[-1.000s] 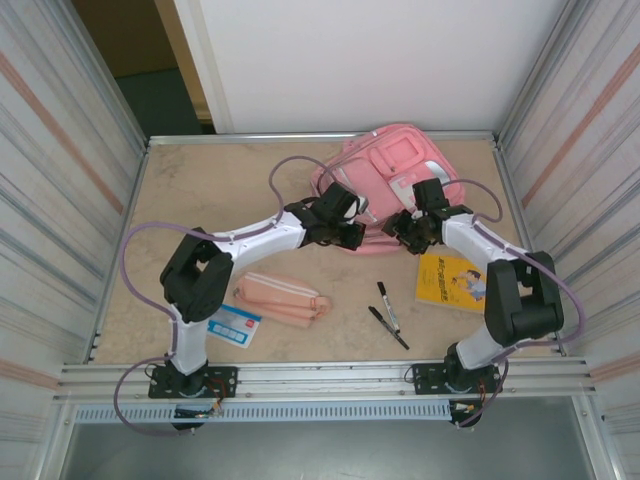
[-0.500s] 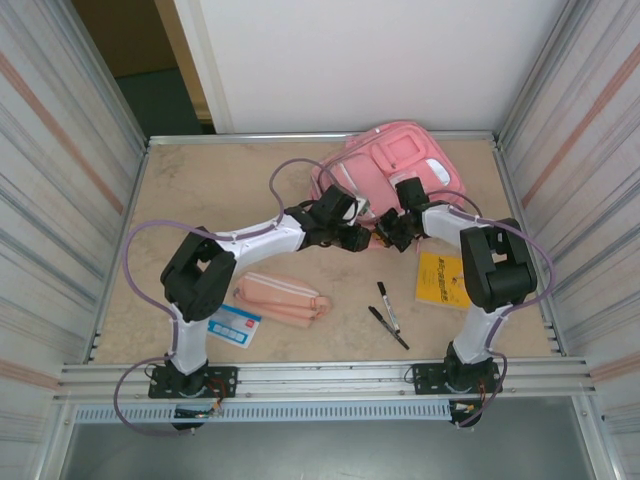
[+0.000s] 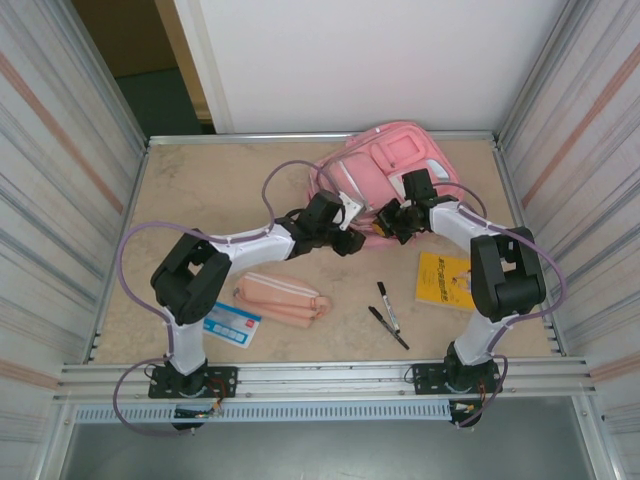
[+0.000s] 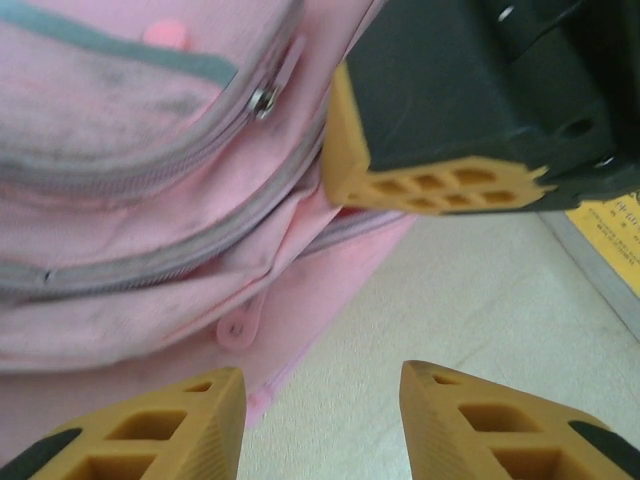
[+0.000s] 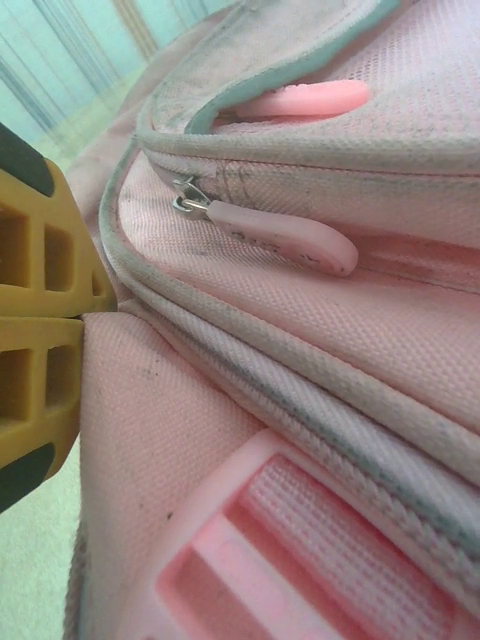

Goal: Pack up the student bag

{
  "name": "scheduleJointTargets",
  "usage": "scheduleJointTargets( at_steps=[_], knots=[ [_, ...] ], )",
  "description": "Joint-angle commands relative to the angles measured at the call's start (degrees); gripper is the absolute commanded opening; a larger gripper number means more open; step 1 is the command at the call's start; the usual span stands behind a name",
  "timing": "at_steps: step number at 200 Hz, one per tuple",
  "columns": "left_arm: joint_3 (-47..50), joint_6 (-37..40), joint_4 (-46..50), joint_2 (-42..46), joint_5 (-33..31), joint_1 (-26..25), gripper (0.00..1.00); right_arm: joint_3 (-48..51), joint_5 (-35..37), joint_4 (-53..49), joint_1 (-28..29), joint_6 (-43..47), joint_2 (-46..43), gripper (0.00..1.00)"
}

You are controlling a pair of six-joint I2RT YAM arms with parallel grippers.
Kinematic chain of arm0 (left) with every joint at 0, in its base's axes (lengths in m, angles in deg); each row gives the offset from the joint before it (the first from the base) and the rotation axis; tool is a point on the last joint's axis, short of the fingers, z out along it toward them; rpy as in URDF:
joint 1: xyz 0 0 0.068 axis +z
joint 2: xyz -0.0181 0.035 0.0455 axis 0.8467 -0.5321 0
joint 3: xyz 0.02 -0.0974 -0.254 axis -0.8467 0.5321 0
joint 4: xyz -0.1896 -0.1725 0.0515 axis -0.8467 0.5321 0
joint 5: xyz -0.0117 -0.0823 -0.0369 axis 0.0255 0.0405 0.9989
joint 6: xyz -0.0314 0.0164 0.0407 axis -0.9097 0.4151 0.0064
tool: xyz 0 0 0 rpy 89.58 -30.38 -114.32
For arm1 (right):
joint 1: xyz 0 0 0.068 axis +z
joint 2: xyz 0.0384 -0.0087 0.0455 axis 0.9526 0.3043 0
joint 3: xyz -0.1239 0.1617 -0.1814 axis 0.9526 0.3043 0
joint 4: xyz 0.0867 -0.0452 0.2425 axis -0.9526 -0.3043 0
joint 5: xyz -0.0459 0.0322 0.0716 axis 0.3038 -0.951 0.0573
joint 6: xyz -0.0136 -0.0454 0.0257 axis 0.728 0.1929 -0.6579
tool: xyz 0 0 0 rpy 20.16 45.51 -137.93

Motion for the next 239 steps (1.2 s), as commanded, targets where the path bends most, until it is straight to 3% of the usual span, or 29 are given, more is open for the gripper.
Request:
scheduleJointTargets(
  at_steps=[1,34,102,130,162,184,218,239],
  knots=[
    [-2.97,3.84,-2.98,-1.52,-0.86,-0.34,0.45,-2.65,-4.63,1.78,0.48,-0.23,-3.35,0.00],
    [-5.32,5.92,-2.33,-4.55,-0.35,-0.34,0.45,-3.86,-7.09,1.74,0.55,-0.15,-4.65,0.00],
    [2.46,7.62,-9.60,-2.34,-3.56,-0.25,0.44,-7.16,-12.16,0.49,-0.02,0.32,-5.34,0.00],
    [12.94,8.03,-25.46,1.20,-3.01,-0.25,0.45,-7.80,-12.18,-0.99,-0.28,1.51,-5.13,0.00],
    [13.83,7.43,-27.27,1.19,-5.53,0.90,0.46,-7.78,-13.15,-1.43,0.27,2.32,-5.68,0.00],
    [15.70,6.35,-32.34,1.29,-1.74,2.20,0.45,-8.23,-13.26,-2.33,0.48,3.34,-6.48,0.00],
    [24.23,12.29,-54.84,-0.74,-0.83,2.04,0.45,-9.41,-14.68,-4.78,1.01,6.21,-7.00,0.00],
    [26.00,14.99,-59.05,-1.10,-4.48,0.19,0.44,-10.16,-13.52,-7.00,1.65,9.00,-7.53,0.00]
  ],
)
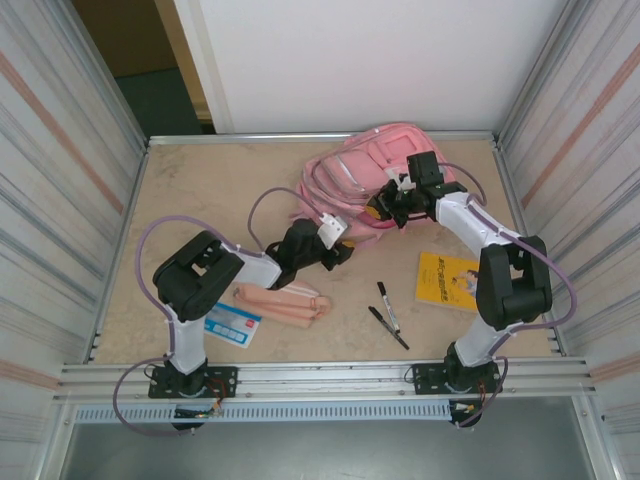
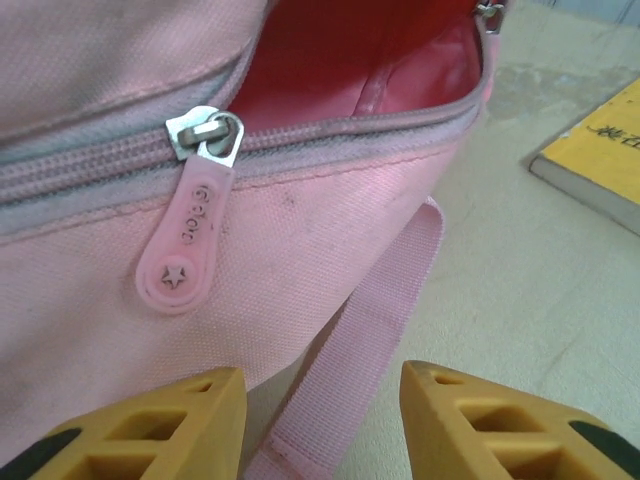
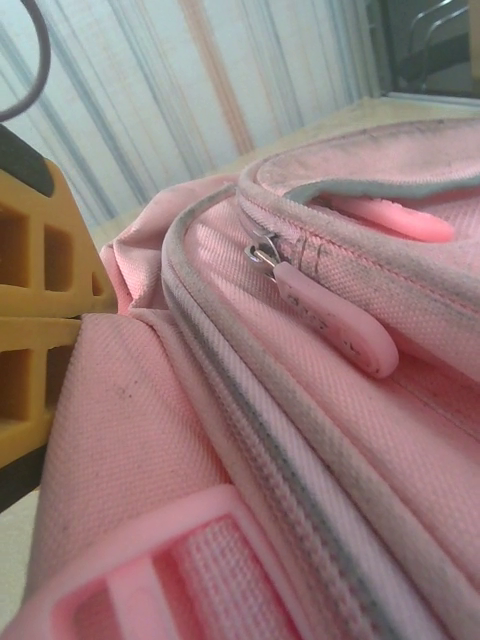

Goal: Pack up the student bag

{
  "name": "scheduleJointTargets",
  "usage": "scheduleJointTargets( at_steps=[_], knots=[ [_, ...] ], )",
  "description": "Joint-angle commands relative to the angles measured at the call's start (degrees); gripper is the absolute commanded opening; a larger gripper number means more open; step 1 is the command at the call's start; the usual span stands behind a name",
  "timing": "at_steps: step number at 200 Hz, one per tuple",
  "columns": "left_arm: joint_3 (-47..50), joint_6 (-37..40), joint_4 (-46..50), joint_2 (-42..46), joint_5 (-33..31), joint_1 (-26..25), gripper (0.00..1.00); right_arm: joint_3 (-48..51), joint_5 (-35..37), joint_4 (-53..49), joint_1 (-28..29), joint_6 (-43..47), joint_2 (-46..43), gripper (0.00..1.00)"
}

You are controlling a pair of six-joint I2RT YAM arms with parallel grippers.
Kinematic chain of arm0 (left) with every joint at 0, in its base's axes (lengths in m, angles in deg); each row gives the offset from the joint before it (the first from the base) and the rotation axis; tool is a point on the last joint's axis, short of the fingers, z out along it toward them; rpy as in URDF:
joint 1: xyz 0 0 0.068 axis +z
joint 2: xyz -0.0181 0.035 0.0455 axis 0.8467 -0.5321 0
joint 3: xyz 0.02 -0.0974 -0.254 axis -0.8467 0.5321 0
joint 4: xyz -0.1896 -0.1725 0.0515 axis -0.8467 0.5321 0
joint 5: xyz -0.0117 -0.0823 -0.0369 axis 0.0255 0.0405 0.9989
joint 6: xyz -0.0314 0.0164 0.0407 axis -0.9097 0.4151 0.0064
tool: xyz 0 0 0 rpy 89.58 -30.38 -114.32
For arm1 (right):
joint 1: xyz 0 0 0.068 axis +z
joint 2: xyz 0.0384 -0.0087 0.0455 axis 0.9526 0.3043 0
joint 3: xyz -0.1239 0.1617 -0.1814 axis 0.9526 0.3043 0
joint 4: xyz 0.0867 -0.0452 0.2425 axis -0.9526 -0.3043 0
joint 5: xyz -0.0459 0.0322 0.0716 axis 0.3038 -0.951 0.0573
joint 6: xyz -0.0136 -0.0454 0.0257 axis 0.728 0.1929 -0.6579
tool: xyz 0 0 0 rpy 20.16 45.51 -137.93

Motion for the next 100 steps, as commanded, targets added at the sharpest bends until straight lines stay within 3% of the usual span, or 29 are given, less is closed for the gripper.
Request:
scheduleJointTargets(
  at_steps=[1,45,100],
  knots=[
    [1.77,5.04,-14.37,0.30,-2.96,-1.28,0.44,-3.06,-3.95,-3.38,1.54,5.47,-3.95,0.00],
    [6.36,6.00,-20.25,3.25,-6.29,-2.33,0.45,-3.02,-4.98,-5.31,1.54,10.04,-3.81,0.00],
    [6.12,3.45,-17.80,3.58,-6.20,-1.78,0.42,-3.14,-4.53,-5.99,3.23,14.33,-4.24,0.00]
  ],
)
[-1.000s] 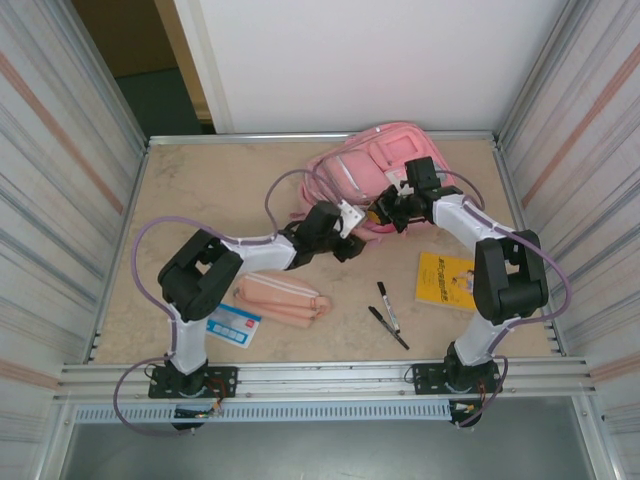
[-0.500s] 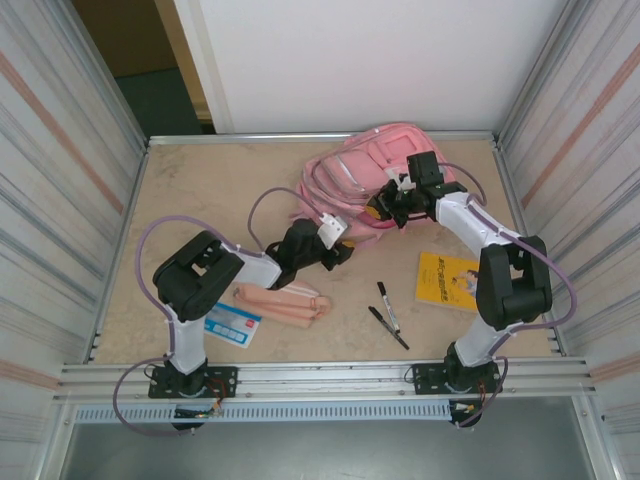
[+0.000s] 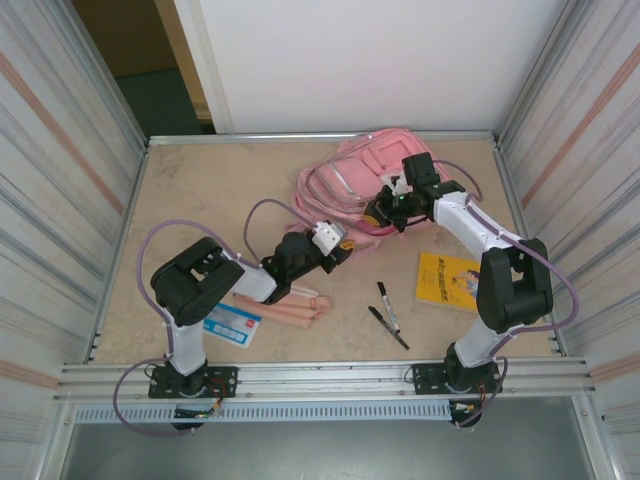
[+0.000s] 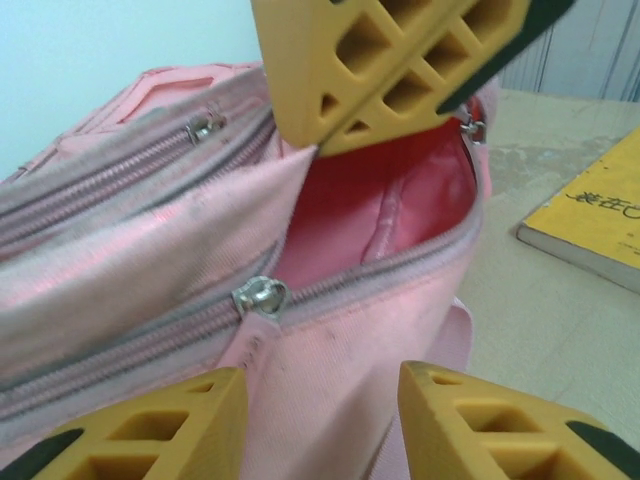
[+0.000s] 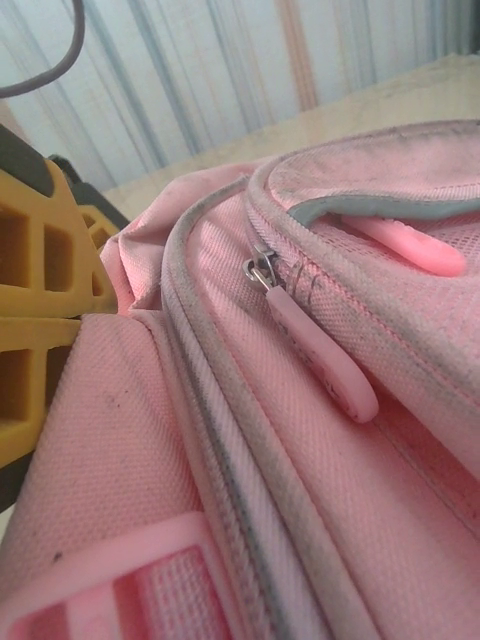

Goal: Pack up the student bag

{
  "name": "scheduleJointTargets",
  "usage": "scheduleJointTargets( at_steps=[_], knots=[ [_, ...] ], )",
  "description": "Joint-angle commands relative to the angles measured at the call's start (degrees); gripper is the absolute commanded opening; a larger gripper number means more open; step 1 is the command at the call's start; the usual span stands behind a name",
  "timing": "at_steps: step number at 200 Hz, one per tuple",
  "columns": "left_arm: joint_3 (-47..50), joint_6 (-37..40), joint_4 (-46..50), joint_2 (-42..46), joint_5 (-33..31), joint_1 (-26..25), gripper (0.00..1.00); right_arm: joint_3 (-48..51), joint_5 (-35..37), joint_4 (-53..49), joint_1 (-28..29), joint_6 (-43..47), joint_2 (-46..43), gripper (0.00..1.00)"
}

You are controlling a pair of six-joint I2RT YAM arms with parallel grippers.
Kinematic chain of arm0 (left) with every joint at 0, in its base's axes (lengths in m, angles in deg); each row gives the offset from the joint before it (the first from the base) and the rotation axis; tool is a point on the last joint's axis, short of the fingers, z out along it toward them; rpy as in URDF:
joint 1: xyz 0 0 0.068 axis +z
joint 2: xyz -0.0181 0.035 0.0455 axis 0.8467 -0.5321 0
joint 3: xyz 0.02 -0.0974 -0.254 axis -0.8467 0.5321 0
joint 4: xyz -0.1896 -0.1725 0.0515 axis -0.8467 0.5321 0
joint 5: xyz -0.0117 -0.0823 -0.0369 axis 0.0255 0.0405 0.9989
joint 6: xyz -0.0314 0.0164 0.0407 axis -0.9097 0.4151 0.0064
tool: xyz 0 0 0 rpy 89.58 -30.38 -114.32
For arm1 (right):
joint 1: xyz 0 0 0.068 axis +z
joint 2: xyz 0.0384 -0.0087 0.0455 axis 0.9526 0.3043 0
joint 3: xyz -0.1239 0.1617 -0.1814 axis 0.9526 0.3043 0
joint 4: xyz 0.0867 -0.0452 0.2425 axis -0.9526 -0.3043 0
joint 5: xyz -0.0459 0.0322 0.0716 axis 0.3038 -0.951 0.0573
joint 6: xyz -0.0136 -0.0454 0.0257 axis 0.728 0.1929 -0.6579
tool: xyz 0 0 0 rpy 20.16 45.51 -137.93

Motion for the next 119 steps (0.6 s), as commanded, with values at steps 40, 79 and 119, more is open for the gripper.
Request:
scheduleJointTargets(
  at_steps=[40,79,119],
  knots=[
    [-0.31,0.66,-1.75,2.08,-5.99,-0.50,0.40,-2.43,-2.88,-0.41,2.49,5.63,-3.86,0.00],
    [3.33,2.83,-6.35,3.96,-11.05,-1.13,0.39,-2.43,-1.96,-1.27,2.53,6.96,-4.28,0.00],
    [1.52,2.82,-4.83,2.42,-11.23,-1.96,0.39,-2.31,-2.46,-0.67,2.74,6.94,-4.00,0.00]
  ],
)
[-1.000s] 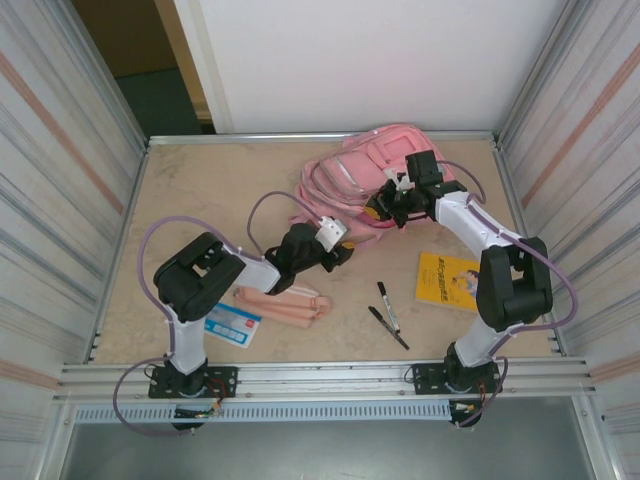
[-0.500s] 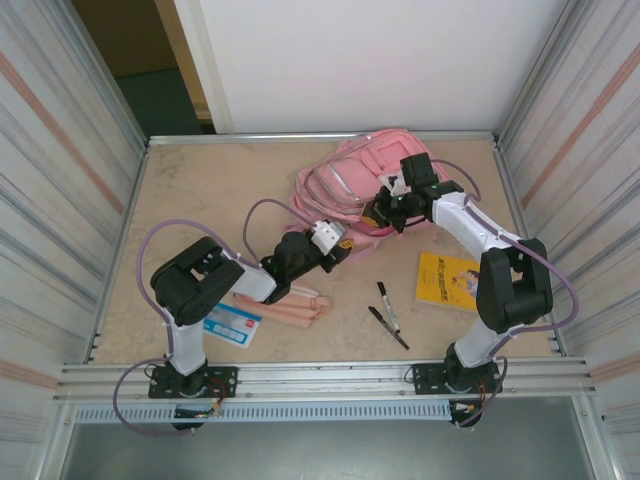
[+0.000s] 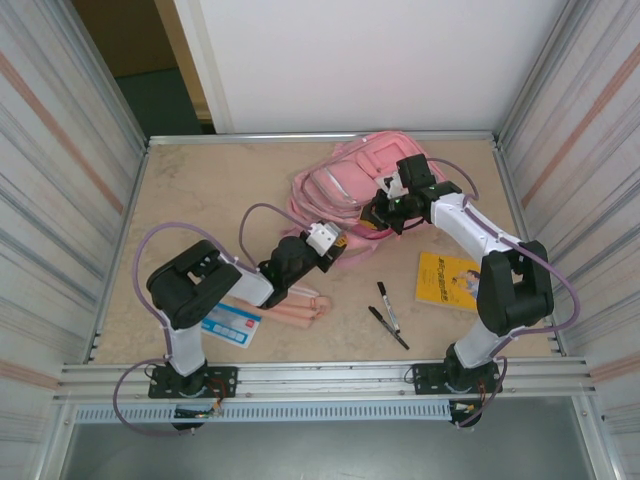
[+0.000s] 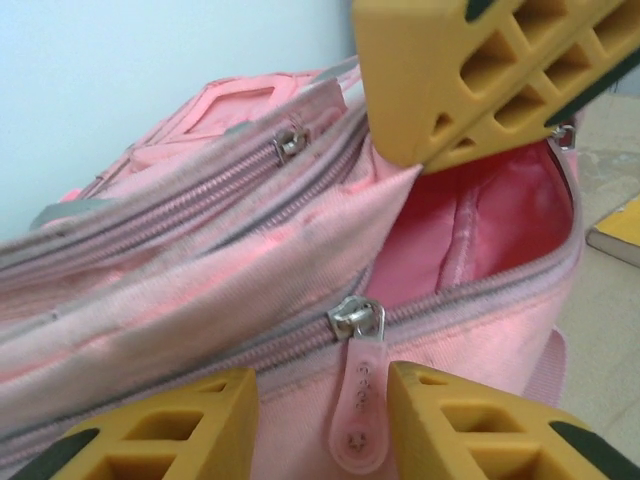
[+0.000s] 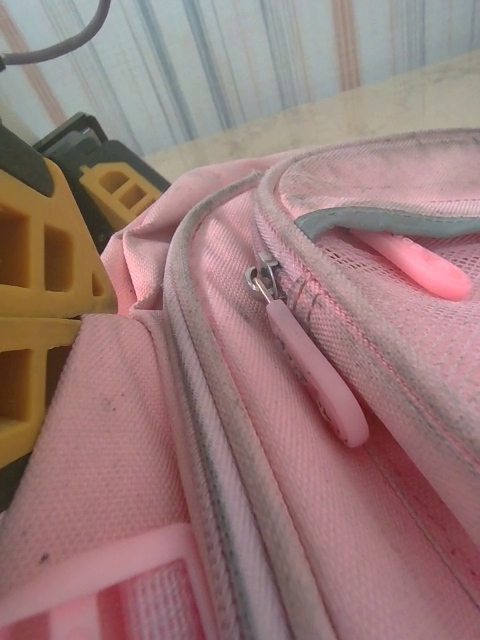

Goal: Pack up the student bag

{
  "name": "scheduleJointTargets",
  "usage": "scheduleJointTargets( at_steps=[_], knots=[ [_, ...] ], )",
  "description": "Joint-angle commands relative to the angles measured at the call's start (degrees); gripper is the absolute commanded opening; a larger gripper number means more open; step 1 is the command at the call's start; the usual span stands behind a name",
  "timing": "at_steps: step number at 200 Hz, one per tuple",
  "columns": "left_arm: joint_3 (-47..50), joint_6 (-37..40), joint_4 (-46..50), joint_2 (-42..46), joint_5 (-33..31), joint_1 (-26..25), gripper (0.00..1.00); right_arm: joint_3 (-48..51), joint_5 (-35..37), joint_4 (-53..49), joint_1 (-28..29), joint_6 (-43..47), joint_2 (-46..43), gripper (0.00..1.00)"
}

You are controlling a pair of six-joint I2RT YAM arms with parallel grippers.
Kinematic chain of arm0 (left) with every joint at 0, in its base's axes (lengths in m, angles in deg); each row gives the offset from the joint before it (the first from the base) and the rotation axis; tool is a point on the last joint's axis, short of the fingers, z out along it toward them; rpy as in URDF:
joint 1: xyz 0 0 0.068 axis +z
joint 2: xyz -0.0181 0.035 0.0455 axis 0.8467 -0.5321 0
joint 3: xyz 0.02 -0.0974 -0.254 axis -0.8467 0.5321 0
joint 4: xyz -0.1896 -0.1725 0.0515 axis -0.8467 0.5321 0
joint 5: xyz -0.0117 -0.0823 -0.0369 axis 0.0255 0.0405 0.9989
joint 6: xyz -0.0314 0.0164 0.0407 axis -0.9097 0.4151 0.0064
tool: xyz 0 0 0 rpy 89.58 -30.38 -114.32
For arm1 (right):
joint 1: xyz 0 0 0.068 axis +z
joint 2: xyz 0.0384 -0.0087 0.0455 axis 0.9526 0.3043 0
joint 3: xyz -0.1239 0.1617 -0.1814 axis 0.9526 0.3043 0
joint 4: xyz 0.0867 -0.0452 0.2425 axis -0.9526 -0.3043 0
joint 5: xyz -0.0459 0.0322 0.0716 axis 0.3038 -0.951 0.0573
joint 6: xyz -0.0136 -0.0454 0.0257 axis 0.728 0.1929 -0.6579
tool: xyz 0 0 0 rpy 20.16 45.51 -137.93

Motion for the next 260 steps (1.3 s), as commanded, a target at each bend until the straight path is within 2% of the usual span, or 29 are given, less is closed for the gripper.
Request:
scheduleJointTargets(
  at_steps=[1,15,42,59,88,101,136,148,174,192,226,239,260],
  knots=[
    [-1.18,1.63,-2.28,0.76,-3.16,-0.96,0.40,-2.33,-3.02,1.23,0.96,2.33,-3.18,0.00],
    [-1.60,1.58,-2.45,0.24,-3.31,-1.16,0.40,-2.35,-3.14,1.43,1.41,2.14,-3.03,0.00],
    [-3.69,2.37,-1.18,-1.93,2.10,-1.59,0.39,-2.53,-3.42,1.59,2.04,2.14,-2.88,0.00],
    [-4.30,3.03,0.60,-2.51,0.08,-2.88,0.39,-2.66,-3.28,1.61,1.99,1.87,-2.83,0.00],
    [-6.59,3.43,8.15,-2.84,-7.21,-3.75,0.28,-3.04,-3.64,1.11,1.97,2.17,-3.44,0.00],
    [-6.57,2.61,9.21,-2.67,-9.80,-3.68,0.19,-2.96,-2.75,0.73,1.87,2.40,-3.86,0.00],
    [-5.42,1.78,10.62,-1.04,-8.77,-3.42,0.01,-3.28,-2.50,0.31,0.78,2.74,-3.58,0.00],
    [-4.80,1.59,10.55,-0.39,-8.41,-3.31,0.00,-3.11,-2.04,0.18,0.38,2.97,-3.48,0.00],
    [-2.98,0.49,12.81,3.53,-5.65,-2.82,0.00,-3.04,-0.45,-0.39,-0.58,3.73,-3.10,0.00],
    [-2.22,-1.08,15.11,6.40,-0.97,-1.63,0.00,-2.93,0.68,-1.03,-1.59,4.53,-2.70,0.00],
    [-0.40,-8.74,20.51,11.89,6.35,2.54,0.00,-3.02,1.10,-1.16,-4.33,5.44,-1.04,0.00],
    [-0.97,-10.80,25.95,13.65,8.19,4.03,0.00,-3.13,1.08,-0.96,-5.39,6.26,-0.13,0.00],
    [-5.23,-13.52,41.03,15.53,11.21,6.58,0.00,-3.47,1.44,-0.52,-7.14,7.31,1.76,0.00]
  ],
)
